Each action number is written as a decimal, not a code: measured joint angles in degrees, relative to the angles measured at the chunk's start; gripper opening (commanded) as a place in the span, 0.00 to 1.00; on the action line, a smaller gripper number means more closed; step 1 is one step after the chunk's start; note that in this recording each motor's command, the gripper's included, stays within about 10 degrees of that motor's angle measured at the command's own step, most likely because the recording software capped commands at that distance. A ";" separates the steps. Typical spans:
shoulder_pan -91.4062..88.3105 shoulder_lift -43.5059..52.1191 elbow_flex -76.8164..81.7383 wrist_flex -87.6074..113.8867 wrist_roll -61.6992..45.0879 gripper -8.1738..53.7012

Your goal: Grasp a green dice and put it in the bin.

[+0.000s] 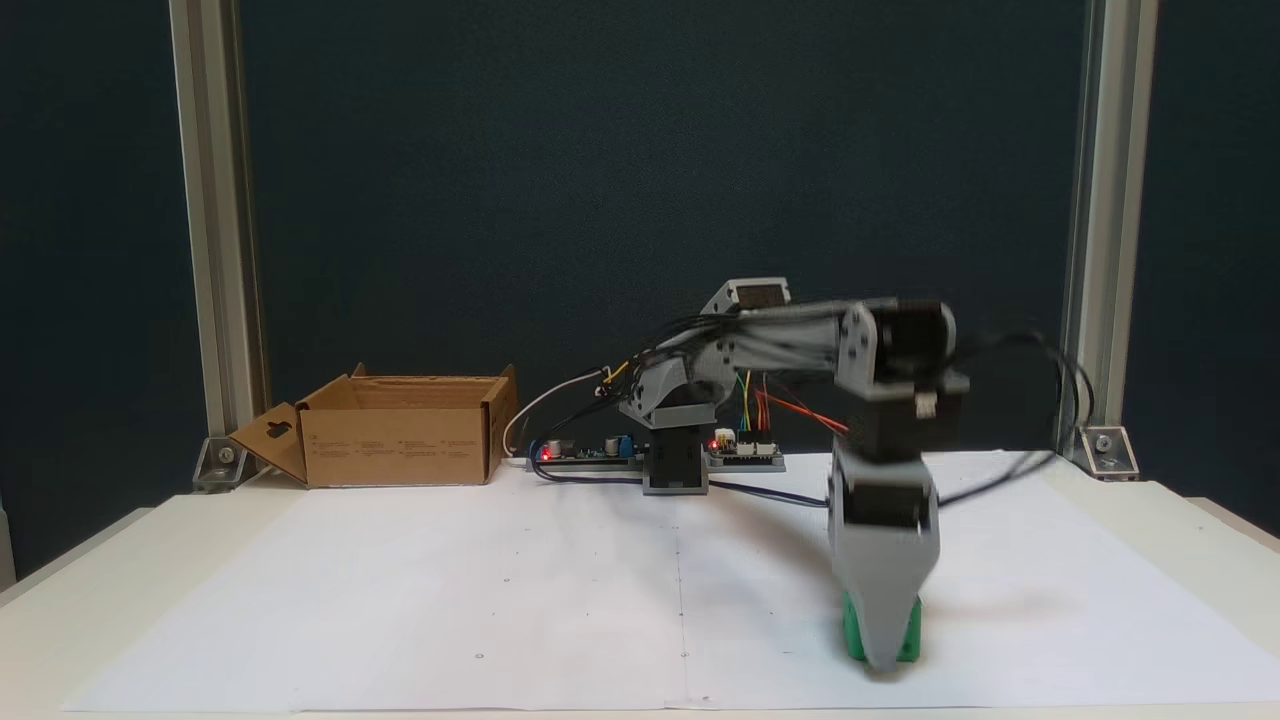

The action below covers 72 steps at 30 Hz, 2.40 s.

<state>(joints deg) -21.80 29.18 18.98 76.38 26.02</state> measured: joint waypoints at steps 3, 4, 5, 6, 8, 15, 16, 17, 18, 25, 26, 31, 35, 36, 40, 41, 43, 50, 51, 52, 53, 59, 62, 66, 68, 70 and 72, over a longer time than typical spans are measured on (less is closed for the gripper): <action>0.09 0.18 -0.09 -1.32 0.00 0.84; 0.00 0.09 -0.09 -1.32 -0.09 0.84; 0.00 0.09 0.00 -1.32 0.00 0.84; 0.09 0.09 0.00 -1.32 -0.09 0.84; 0.09 0.09 -0.09 -1.41 0.00 0.84; 0.18 0.09 0.00 -1.41 0.00 0.80; 0.18 0.09 0.00 -1.41 -0.09 0.80; 0.09 0.09 0.00 -1.41 0.00 0.80; 0.18 0.09 -0.09 -1.41 0.00 0.80; 0.18 0.09 -0.09 -1.41 -0.09 0.76; 0.18 0.09 -0.09 -1.41 0.00 0.76; 0.18 0.09 0.00 -1.41 0.00 0.72; 0.26 0.09 0.00 -1.41 0.00 0.71; 0.26 0.09 0.00 -1.41 -0.09 0.71; 0.18 0.09 0.44 -1.41 0.00 0.63; 0.18 0.09 0.44 -1.41 -0.09 0.63; 0.26 0.09 0.44 -1.49 -0.09 0.63; 0.18 0.09 0.88 -1.49 -0.09 0.32; 0.18 0.09 0.97 -1.49 -0.09 0.32; 0.18 0.09 0.97 -1.49 -0.09 0.32; 0.35 0.09 0.97 -1.49 -0.09 0.32; 0.35 0.09 0.97 -1.49 -0.09 0.32; 0.62 0.09 0.97 -1.41 -0.09 0.32; 0.70 0.26 0.97 0.00 0.00 0.32; 0.62 1.32 1.05 1.14 -0.09 0.32; 0.70 3.43 1.05 2.20 -0.09 0.32; 0.70 6.59 1.05 3.08 -0.09 0.32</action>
<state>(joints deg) -21.09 35.77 20.04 79.45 25.93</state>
